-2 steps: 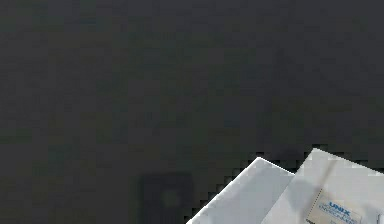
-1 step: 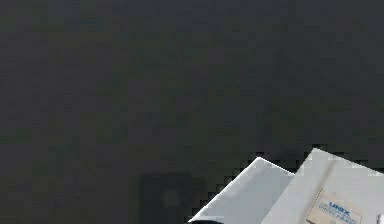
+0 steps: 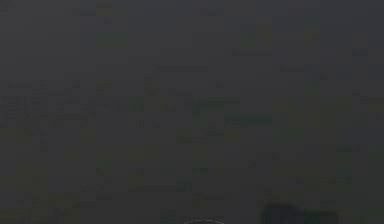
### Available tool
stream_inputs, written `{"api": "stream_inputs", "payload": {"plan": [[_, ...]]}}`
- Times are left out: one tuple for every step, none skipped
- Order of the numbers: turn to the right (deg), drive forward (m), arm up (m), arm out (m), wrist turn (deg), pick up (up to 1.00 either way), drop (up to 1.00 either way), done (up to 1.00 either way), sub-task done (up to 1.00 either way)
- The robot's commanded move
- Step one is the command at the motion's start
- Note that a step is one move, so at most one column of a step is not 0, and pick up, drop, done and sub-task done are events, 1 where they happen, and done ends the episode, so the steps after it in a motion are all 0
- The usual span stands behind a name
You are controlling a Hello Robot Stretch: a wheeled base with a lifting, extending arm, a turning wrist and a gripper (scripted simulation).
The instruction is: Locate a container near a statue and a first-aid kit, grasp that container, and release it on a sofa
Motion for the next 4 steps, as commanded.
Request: {"api": "stream_inputs", "payload": {"plan": [[-45.0,0.00,0.00,0.00,0.0,0.00,0.00,0.00,0.00],[-27.0,0.00,0.00,0.00,0.0,0.00,0.00,0.00,0.00],[0.0,0.30,0.00,0.00,0.0,0.00,0.00,0.00,0.00],[-45.0,0.00,0.00,0.00,0.0,0.00,0.00,0.00,0.00]]}}
